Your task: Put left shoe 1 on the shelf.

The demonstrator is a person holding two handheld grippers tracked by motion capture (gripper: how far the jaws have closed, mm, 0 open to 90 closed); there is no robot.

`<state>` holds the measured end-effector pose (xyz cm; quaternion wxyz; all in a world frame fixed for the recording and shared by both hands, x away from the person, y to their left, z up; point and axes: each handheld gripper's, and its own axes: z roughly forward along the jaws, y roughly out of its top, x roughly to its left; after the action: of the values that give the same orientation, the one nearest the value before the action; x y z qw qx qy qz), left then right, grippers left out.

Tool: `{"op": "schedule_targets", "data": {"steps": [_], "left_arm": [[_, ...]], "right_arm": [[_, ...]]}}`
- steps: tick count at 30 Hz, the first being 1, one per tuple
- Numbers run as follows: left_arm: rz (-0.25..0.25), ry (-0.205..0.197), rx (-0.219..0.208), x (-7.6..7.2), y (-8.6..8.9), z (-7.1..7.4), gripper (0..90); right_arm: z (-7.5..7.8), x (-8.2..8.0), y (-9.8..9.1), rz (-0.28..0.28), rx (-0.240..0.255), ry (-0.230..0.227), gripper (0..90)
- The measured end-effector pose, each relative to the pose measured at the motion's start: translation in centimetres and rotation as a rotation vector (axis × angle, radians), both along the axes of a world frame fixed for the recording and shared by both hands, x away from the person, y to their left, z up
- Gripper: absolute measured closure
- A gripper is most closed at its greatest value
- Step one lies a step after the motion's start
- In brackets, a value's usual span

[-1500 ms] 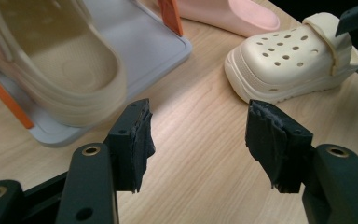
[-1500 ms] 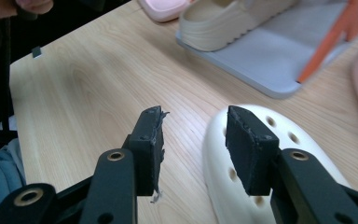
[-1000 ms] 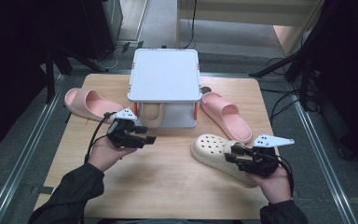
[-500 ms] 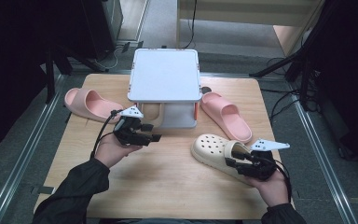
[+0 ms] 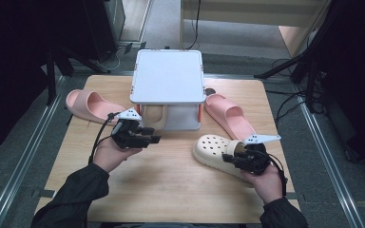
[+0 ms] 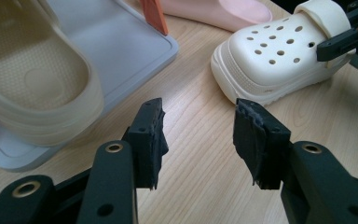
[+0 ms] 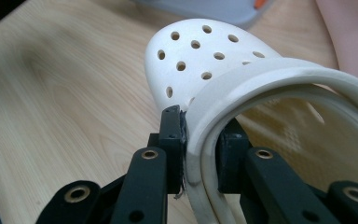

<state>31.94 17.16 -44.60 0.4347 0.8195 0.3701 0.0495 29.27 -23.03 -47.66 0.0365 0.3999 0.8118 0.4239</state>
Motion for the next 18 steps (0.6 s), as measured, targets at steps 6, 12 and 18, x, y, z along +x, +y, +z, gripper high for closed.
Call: {"op": "schedule_targets", "data": {"steps": [6,12,18], "left_arm": [[0.028,0.001,-0.009,-0.9,0.8,0.1,57.8],[0.045,-0.017,-0.028,-2.0,1.4,0.5,67.8],[0.059,-0.014,-0.015,-2.9,1.7,0.3,70.5]], "right_arm": [[0.9,0.5,2.2,0.026,0.064,0.002,76.9],[0.9,0.9,5.4,0.094,0.059,0.002,76.7],[0.5,1.4,8.4,0.163,0.046,0.026,76.5]]}}
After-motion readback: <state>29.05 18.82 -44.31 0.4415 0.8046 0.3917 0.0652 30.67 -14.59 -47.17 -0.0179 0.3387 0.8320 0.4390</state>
